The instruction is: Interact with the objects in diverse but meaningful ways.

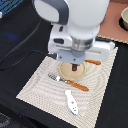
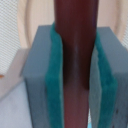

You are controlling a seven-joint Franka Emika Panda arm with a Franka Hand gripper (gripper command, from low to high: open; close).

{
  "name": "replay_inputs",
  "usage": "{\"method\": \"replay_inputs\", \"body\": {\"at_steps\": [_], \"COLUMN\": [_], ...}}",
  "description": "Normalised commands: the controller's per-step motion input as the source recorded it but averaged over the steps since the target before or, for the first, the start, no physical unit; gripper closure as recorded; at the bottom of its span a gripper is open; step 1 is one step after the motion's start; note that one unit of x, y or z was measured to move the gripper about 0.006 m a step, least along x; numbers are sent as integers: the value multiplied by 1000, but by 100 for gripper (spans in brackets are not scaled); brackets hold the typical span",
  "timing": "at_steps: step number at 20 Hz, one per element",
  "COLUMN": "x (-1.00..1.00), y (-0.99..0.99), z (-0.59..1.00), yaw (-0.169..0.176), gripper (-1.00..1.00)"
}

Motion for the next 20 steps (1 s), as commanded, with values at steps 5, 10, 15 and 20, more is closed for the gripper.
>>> {"method": "replay_inputs", "body": {"at_steps": [5,10,15,20], "x": [-844,-695,-487,-325], "y": [-394,-655,-809,-898], "z": [0,-176,-127,-131], "yaw": [0,0,0,0], "gripper": [100,100,100,100]}}
